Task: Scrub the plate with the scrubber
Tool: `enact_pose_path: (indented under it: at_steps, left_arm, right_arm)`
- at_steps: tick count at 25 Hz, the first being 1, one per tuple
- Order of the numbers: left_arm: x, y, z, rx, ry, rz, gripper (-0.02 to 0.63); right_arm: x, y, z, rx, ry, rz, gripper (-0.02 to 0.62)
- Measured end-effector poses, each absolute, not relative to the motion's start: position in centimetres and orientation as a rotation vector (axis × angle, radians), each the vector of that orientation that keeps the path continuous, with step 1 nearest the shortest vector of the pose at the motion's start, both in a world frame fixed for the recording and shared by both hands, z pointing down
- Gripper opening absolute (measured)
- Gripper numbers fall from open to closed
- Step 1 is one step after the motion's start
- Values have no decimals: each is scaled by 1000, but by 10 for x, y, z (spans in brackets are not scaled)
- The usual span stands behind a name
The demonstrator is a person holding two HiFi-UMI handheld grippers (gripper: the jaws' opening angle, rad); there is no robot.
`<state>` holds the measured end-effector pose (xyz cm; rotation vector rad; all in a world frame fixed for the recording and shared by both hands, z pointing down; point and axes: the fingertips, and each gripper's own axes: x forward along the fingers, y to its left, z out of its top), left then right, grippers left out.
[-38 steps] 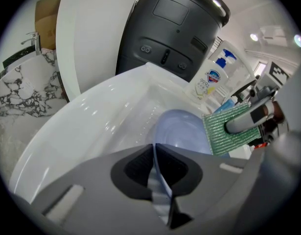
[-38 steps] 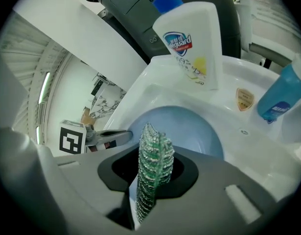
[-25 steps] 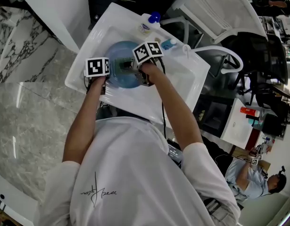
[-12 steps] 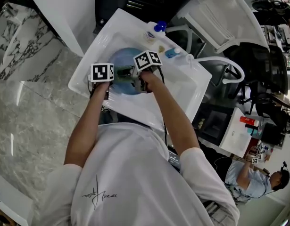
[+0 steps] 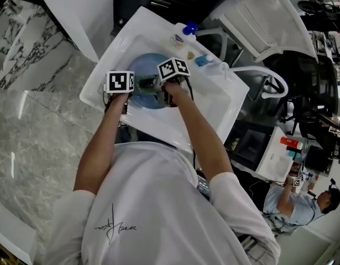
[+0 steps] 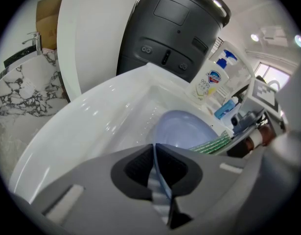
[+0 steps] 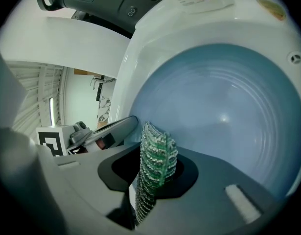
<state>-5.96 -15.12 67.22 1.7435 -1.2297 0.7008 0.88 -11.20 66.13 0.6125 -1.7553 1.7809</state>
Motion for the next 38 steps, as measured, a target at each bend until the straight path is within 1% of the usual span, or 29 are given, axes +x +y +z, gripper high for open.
enact_pose_path:
  at_steps: [13,38]
  left_arm:
    - [-58,-150,672,1743,-1229,702,69]
    - [-57,-151,672,1751,-1226,695,69]
  right_arm:
    - [26,-106,662,620,-1724,1742,63]
    - [86,-99,665,669,-1638,1711,63]
